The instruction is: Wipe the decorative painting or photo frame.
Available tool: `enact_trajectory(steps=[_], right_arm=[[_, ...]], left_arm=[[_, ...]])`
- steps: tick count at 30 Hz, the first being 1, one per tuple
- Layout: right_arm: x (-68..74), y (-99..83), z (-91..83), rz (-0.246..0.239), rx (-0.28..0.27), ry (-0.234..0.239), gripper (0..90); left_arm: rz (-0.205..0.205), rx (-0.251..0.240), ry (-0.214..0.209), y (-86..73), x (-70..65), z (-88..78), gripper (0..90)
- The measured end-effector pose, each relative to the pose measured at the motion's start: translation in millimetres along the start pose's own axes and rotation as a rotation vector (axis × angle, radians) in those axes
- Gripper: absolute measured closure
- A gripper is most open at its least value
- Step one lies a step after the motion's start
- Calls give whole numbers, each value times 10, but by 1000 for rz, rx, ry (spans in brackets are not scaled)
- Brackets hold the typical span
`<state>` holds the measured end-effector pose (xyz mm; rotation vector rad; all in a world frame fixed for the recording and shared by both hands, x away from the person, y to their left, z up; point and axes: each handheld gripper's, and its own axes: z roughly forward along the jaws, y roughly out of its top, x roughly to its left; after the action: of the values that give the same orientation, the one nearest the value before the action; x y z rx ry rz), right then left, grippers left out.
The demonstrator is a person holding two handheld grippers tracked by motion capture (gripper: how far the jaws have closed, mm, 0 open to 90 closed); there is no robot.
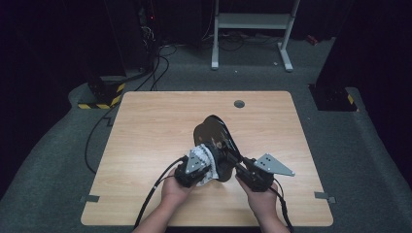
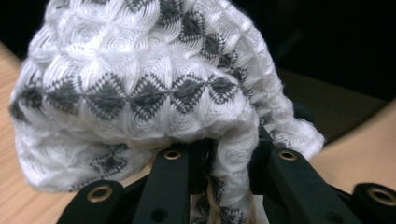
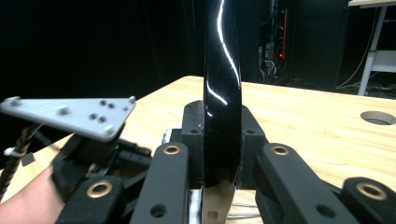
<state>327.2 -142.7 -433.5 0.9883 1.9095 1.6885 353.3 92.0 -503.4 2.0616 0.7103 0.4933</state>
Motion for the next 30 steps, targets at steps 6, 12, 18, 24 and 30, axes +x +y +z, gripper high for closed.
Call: enact_trajectory(steps=[6,12,18,24,30], right_arm=[[-7,-5,-6,0,-3,7,789],[-12,-8,-10,3,-3,11,788],[-11,-9,-12,1,-2,11,788],[8,-13,-14,-6,-4,6,788],[-9,-16,-14,3,-7,1,788]], left_arm=[[70,-51,-109,162,-374,-92,757],[57,-105,-162,288,-395,-164,756],[-34,-99,-109,194,-108,-133,757],[-114,-15,35,-23,219,1,757],[-75,27,54,-75,165,68,757]])
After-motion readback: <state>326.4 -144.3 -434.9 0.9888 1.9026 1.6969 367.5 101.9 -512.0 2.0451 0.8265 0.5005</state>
